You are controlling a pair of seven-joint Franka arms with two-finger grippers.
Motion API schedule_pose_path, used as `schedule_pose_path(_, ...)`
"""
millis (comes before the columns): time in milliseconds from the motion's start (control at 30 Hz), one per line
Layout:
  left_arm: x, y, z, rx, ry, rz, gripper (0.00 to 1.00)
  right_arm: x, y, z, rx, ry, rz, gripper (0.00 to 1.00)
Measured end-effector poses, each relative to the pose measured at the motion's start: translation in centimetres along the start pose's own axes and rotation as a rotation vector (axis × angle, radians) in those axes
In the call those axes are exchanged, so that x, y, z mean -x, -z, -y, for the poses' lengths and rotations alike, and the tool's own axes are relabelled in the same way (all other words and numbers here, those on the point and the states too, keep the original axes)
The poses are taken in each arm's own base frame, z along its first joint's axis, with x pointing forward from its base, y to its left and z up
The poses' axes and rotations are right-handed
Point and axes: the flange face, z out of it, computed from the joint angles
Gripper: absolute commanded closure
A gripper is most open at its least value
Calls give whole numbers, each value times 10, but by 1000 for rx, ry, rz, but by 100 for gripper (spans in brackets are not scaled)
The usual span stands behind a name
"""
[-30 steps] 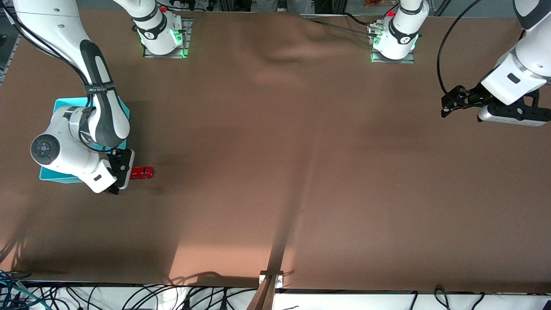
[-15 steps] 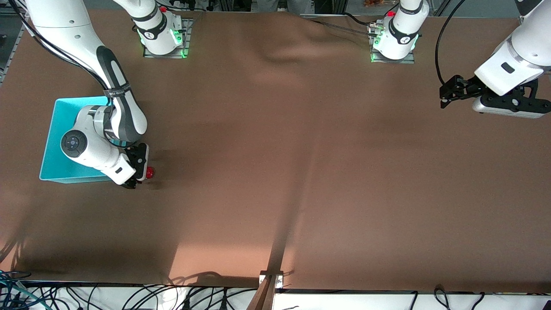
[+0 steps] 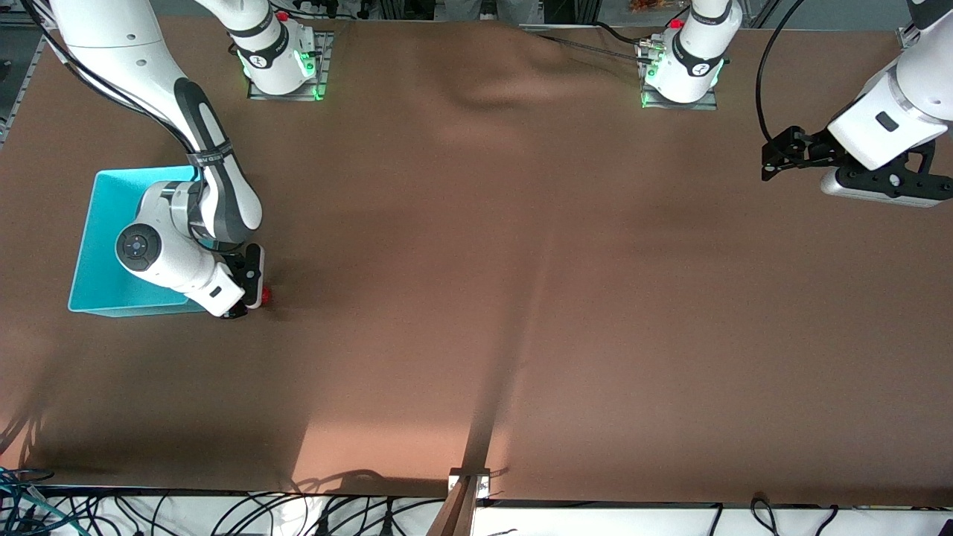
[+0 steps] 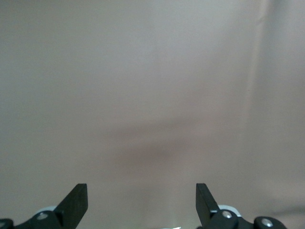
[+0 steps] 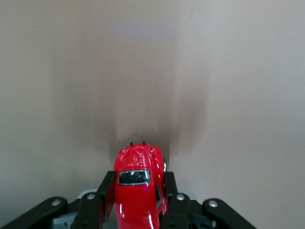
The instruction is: Wind red beetle toy and store in blue box
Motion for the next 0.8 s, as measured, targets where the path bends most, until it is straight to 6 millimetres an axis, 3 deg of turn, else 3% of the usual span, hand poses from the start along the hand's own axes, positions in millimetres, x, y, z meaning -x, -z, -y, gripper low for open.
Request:
schedule_pose_path(167, 1, 8, 0, 1, -51, -14, 0, -14, 39, -14, -27, -1, -17, 82)
schedule_pose_path(300, 1, 10, 3, 2, -65, -16, 0, -9, 76, -22, -85, -10, -22, 82)
schedule_pose_path(533, -1, 7, 4, 5, -67, -11, 0, 34, 140, -15, -176, -71, -16, 82)
schedule_pose_path(800, -1, 14, 8, 5, -61, -26, 0, 91, 178, 13, -249, -96, 5, 82)
